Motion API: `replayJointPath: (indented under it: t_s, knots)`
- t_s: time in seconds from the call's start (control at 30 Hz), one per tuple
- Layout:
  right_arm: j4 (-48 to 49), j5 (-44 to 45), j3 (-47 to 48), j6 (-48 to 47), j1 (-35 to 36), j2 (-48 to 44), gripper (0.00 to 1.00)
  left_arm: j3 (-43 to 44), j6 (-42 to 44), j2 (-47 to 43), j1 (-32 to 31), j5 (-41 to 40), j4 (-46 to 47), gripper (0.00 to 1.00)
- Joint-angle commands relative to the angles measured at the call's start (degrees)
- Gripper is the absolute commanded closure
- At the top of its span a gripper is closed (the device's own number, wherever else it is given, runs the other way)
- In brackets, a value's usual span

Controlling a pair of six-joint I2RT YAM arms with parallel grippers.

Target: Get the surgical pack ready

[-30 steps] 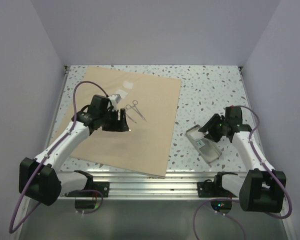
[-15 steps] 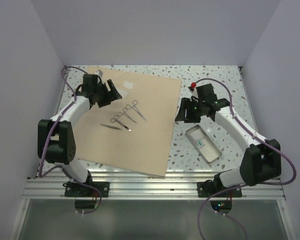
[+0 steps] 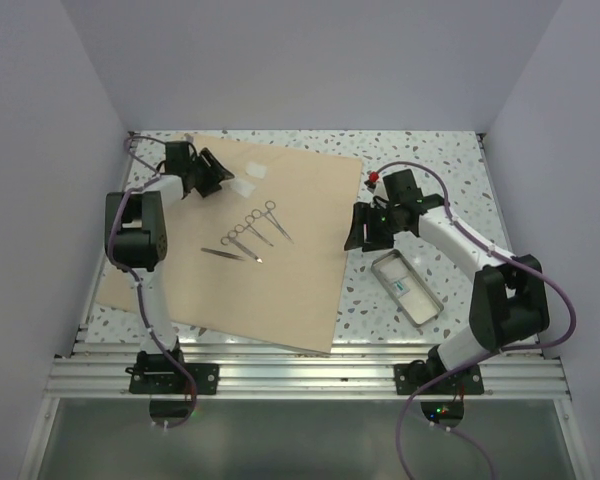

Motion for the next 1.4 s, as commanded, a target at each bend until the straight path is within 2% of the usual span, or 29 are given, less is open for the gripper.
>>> replayJointPath:
  t_s: [0.0,0.33,0.77,1.07,1.13,1.37]
  knots:
    - [0.95,-1.54,2.39,-1.60,0.20,0.13,0.41,6.95,2.97,1.47,-0.13,0.16,2.43,0.40]
    - [2.70,-2.68,1.43,-1.69,0.37,1.10,0.41,5.38,2.97,3.77,-0.31,1.92,5.23,0.44]
    - [5.17,-3.03,-1.65,-1.60,0.28,-2.07,0.42,1.60,7.19,4.38,-3.47,1.48,3.13,0.48]
    - [5.87,-3.29,-1.91,-1.34,0.28,-1.89,0.42,0.81,8.86,3.94,-3.91,0.25,1.89,0.58]
    - [5.96,-3.47,-1.91,-1.25,0.28,-1.72,0.42,1.33,9.13,3.94,-3.91,0.16,1.37,0.65]
    - [5.96,-3.56,-2.35,-1.16,0.28,-2.07,0.42,3.09,11.06,2.98,-3.74,-3.61,-2.32,0.66]
